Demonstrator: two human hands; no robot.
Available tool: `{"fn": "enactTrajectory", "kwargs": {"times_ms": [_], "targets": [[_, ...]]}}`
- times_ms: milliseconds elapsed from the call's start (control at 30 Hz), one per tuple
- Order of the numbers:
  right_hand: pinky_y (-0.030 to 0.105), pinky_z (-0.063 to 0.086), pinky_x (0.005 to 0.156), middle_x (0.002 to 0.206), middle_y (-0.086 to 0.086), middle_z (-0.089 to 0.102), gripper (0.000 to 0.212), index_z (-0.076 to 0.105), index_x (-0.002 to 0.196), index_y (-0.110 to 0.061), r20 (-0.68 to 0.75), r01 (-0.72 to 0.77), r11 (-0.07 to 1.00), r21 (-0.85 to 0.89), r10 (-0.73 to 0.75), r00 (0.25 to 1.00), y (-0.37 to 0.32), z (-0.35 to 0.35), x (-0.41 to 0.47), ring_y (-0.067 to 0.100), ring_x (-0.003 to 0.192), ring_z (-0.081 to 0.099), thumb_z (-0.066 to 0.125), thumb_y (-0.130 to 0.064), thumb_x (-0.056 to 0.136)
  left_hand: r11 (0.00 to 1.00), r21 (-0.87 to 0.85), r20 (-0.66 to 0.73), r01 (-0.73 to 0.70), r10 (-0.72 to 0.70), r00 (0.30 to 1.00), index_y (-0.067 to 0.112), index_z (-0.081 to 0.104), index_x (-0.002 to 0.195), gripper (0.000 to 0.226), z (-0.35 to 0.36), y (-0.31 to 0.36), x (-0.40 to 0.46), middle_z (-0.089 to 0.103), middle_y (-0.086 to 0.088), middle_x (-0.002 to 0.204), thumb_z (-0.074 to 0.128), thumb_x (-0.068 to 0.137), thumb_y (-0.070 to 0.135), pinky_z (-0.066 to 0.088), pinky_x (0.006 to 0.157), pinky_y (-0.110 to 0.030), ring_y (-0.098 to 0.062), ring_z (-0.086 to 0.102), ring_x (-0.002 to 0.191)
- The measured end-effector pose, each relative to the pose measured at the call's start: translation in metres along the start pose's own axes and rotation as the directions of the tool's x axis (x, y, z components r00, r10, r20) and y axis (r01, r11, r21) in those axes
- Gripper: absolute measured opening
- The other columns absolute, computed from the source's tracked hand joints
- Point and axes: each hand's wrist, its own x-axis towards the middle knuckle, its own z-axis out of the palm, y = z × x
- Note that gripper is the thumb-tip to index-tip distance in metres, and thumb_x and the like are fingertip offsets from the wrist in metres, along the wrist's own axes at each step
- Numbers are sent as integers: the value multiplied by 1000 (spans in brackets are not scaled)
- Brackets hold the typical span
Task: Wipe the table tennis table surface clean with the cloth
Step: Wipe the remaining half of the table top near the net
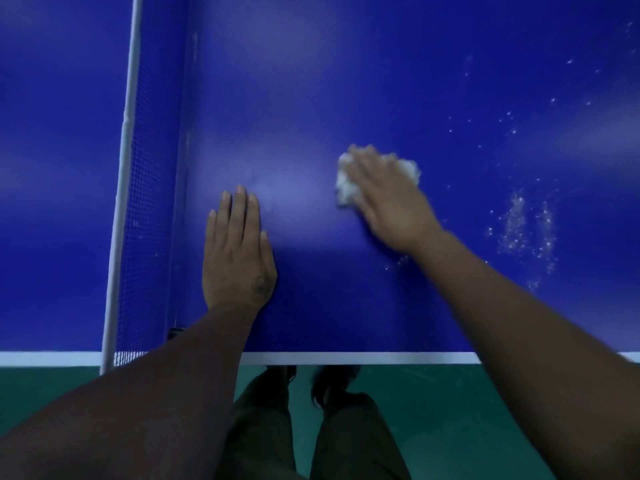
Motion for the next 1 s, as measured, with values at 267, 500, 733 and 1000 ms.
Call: {"fn": "enactTrajectory", "kwargs": {"times_ms": [267,500,733,1000], "targets": [[53,12,133,179,-1,16,57,22,171,-22,-111,-521,832,191,546,830,9,6,-79,19,165,9,25,-42,117,1000,10,-13,7,-7,1000,4,22,167,58,1,1,-1,15,-11,177,26,114,28,9,134,-48,-28,6,165],[56,17,132,177,8,20,60,27,168,-12,-78,-264,957,120,274,959,-68,44,-159,29,165,15,39,-35,114,999,30,-29,13,-12,1000,5,25,167,57,-1,4,-1,18,-10,176,26,114,28,9,134,-48,-28,9,165],[53,12,133,179,6,13,61,19,171,-16,-107,-425,892,151,443,890,-44,37,-126,25,166,6,28,-42,116,1000,20,-63,1,1,998,6,28,166,56,0,4,-1,20,-9,176,28,114,28,11,134,-48,-27,11,164],[53,17,132,177,5,20,59,27,169,-18,-97,-291,936,200,314,944,-82,49,-133,27,165,14,33,-42,116,999,48,-81,-3,7,997,5,29,166,55,3,3,-1,21,-10,176,29,115,26,10,134,-47,-29,12,164]]}}
